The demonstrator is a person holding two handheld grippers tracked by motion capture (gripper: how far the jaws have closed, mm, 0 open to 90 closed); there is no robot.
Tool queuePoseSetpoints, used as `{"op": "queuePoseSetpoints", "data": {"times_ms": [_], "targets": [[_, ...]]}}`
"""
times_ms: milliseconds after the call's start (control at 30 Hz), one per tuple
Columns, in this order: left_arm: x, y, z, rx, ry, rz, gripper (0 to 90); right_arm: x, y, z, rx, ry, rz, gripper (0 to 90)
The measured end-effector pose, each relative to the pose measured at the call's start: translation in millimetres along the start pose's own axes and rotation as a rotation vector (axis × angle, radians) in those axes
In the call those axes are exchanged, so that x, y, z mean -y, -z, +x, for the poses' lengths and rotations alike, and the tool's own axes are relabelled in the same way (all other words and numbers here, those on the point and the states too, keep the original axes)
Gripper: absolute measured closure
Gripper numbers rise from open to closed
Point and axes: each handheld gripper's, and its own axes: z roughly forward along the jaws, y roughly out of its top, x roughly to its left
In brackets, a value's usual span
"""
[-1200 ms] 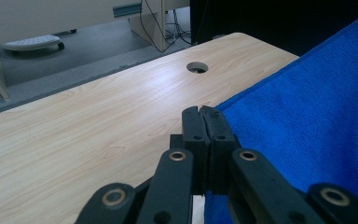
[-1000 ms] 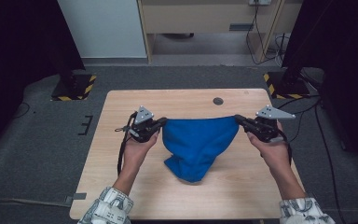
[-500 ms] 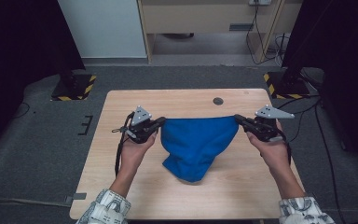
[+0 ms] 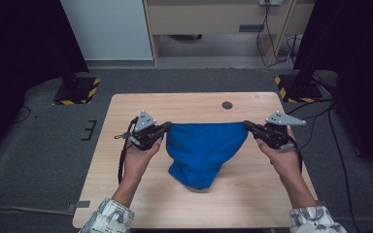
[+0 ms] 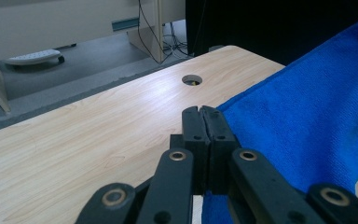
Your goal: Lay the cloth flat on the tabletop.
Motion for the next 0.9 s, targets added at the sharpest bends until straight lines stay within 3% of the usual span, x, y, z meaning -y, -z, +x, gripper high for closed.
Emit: {"op": "queuePoseSetpoints", "data": {"times_ms": [400, 733, 800, 900], "targets": [[-3.9, 7.8, -6.1, 0.013, -0.011, -0.012, 88.8, -7.2, 11.5, 7.3, -0.009, 0.015, -0.019, 89.5], [-19.4, 40.3, -23.8, 0.038, -0.039, -0.072, 88.8, -29.0, 64.3, 29.5, -0.004, 0.058, -0.1, 89.4], [-21.5, 38.8, -23.5, 0.036, -0.047, -0.061, 88.8, -33.1, 67.5, 30.9, -0.001, 0.072, -0.103, 89.4], [-20.9, 25.7, -15.7, 0.021, -0.025, -0.033, 88.8, -33.9, 54.8, 24.0, 0.02, 0.075, -0.073, 89.4]]}}
